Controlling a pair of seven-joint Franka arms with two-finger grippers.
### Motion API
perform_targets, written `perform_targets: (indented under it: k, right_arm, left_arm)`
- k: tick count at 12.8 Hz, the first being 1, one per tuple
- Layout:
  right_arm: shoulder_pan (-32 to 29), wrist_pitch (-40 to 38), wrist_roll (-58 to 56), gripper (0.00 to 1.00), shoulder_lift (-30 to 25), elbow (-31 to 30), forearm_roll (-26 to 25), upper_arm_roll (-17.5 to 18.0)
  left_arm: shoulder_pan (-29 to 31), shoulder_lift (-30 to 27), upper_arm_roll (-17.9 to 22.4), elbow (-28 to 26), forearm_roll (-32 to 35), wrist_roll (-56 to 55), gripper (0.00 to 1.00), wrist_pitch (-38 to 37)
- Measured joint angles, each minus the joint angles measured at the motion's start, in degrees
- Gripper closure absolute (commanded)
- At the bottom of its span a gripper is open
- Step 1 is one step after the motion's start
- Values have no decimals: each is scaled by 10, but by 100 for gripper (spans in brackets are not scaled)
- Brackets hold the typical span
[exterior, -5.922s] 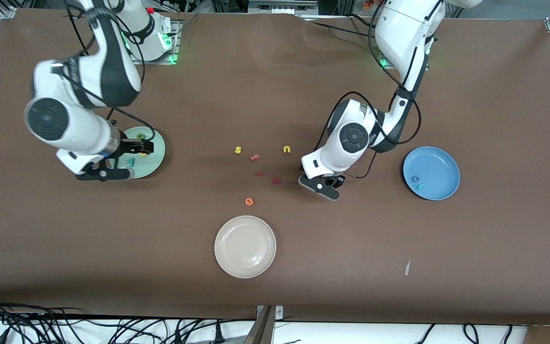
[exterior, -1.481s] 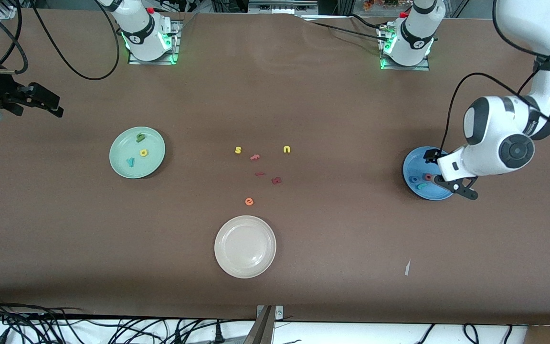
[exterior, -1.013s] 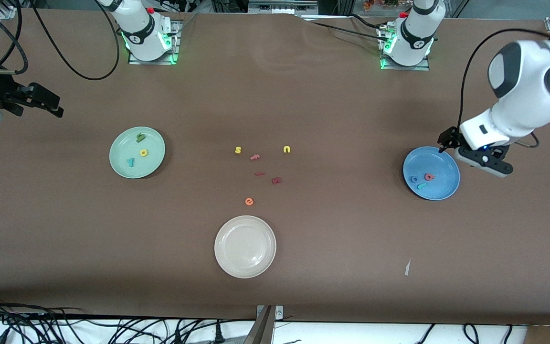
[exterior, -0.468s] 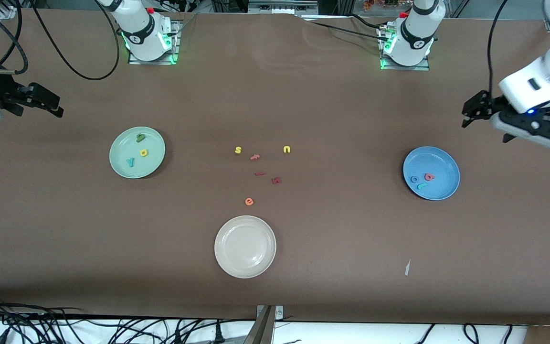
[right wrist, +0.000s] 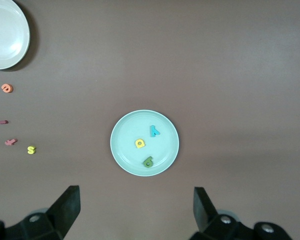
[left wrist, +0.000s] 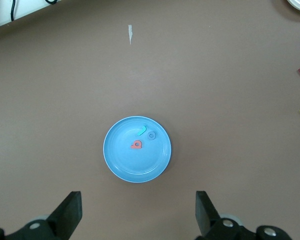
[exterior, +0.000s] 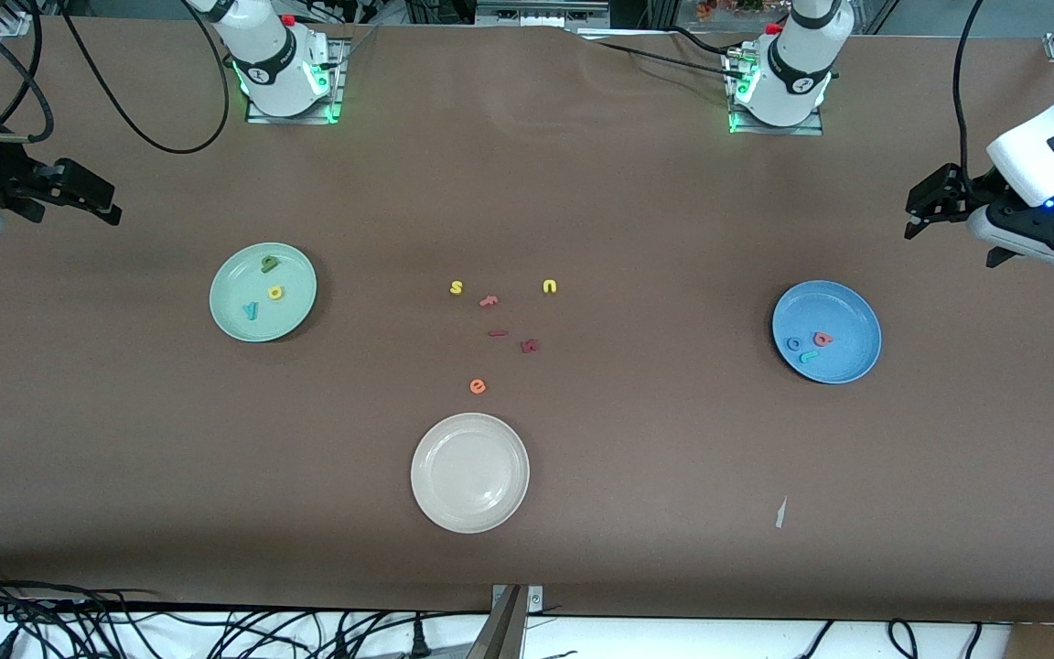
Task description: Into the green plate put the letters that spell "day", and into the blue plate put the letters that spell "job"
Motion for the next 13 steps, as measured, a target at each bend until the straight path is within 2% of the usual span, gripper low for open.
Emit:
perform_targets:
  k: [13]
  right_arm:
    - [-1, 1, 0, 0, 0, 0, -4, -1]
  left_arm:
    - [-2, 0, -7, 1, 0, 0, 0, 0]
